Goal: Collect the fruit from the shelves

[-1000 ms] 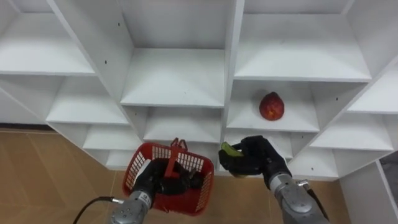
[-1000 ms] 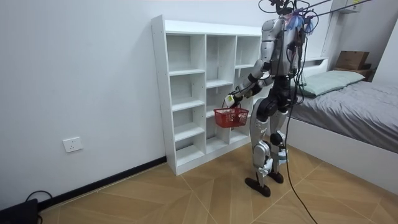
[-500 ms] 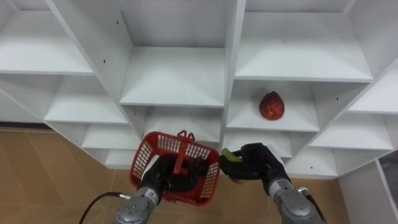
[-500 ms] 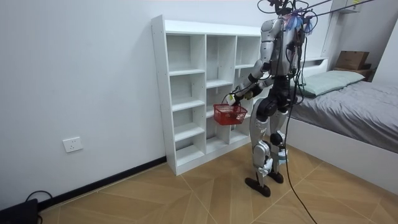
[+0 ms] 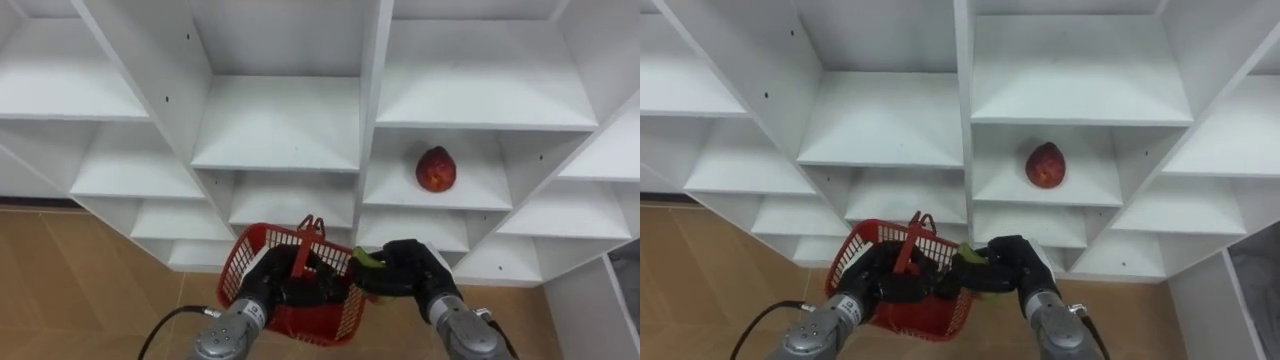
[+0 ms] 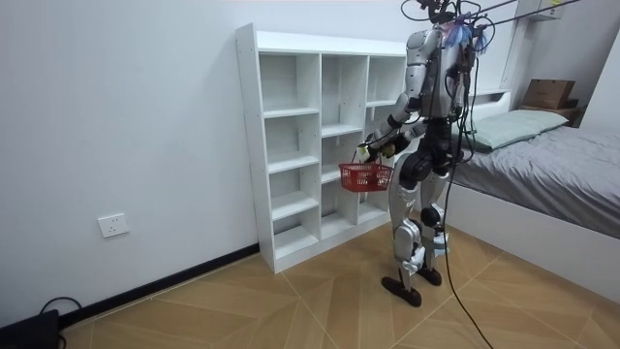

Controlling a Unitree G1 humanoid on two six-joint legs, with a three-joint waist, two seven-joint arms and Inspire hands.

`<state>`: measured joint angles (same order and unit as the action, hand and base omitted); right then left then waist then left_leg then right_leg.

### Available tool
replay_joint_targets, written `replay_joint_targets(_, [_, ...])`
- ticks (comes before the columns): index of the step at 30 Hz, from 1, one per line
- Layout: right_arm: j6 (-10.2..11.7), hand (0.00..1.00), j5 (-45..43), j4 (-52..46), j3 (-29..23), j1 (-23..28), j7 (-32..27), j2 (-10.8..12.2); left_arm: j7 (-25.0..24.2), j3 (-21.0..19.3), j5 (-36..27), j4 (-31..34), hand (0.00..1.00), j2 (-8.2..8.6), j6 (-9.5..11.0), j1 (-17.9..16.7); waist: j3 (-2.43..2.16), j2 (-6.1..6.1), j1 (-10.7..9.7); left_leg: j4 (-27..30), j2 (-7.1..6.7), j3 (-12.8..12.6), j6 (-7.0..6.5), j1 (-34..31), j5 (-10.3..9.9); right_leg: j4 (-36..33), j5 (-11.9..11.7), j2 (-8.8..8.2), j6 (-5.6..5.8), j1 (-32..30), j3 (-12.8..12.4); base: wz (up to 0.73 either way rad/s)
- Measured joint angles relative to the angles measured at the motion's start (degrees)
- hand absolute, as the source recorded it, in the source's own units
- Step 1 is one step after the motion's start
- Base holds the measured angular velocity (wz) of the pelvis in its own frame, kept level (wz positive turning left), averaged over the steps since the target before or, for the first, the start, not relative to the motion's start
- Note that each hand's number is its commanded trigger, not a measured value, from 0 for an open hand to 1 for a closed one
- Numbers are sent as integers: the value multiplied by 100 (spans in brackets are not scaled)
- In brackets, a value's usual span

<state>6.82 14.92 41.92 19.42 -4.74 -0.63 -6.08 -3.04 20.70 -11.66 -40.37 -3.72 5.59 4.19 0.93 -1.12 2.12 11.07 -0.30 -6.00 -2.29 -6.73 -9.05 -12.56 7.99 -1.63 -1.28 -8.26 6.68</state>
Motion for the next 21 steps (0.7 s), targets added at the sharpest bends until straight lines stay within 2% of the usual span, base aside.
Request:
replay_joint_targets(2, [-58, 100, 65, 0, 18, -37, 0, 14, -4, 0, -1, 18, 100, -4, 0, 0, -1, -2, 2, -10, 3, -14, 0, 0, 0, -6, 0, 6, 0, -13, -22, -6])
replay_joint_targets(11, [-72, 100, 289, 6, 72, -140, 13, 126, -12, 0, -1, 101, 100, -4, -16, 0, 0, -3, -4, -13, 7, -18, 0, -2, 0, -7, 0, 6, -1, -20, -34, 0])
replay_joint_targets(21, [-142, 100, 537, 8, 77, -148, 62, 142, -10, 3, -3, 100, 100, -2, -26, 0, 6, -5, -2, -13, 7, -28, 0, -2, 0, -14, 0, 3, -1, -21, -31, 0])
